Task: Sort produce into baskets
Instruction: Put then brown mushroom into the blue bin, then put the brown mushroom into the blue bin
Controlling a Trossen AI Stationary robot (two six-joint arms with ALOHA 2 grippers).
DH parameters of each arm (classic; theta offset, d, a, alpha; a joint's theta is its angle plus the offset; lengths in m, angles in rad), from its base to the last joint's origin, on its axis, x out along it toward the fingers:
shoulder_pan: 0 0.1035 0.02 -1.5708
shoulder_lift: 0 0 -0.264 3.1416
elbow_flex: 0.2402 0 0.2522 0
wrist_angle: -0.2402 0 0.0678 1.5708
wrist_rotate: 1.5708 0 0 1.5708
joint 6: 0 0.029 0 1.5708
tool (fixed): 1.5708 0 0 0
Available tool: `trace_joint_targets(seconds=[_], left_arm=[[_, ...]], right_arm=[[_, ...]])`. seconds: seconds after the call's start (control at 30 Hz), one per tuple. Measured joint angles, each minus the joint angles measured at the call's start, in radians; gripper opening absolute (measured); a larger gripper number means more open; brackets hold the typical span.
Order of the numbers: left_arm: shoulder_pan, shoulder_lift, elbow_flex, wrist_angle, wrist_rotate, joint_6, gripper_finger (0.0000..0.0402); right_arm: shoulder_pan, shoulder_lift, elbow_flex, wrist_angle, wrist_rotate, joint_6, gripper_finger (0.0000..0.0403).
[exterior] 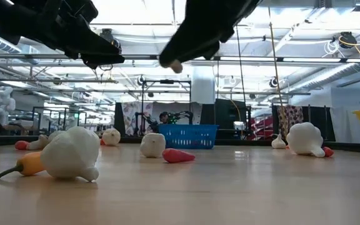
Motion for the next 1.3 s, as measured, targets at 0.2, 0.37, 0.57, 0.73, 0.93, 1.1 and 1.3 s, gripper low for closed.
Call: trace_joint_targets(seconds=[0.2,0.37,0.57,0.73,0.93,1.1,1.3], left_arm=[[0.000,0.000,0.000,0.000,0.000,0.000,0.0209],[0.000,0.000,0.000,0.004,-0.005,0.016,0.0209],[0.000,0.000,0.000,0.044,-0.081,0.027,0.0209],[0.009,0.000,0.000,-0.018,-0.167,0.029,0.0209],[0.076,0.000,0.000,-0.107,-0.185,-0.004,0.0209],[0.117,0.000,0.000,-0.145,-0.185,-0.057,0.0209],[0.127,0.000,0.001,-0.199,-0.192,-0.122,0.0209]], right_arm=[[-0.122,-0.031,0.000,-0.066,0.004,-0.089,0.0082],[-0.262,-0.031,0.000,-0.075,0.004,-0.111,0.0082],[-0.434,-0.031,0.000,-0.042,0.004,-0.090,0.0085],[-0.528,-0.029,0.000,-0.045,-0.005,-0.134,0.0111],[-0.588,-0.002,0.000,-0.045,-0.007,-0.149,0.0162],[-0.607,-0.001,0.000,-0.050,-0.007,-0.198,0.0195],[-0.591,-0.020,0.000,-0.058,-0.154,-0.192,0.0207]])
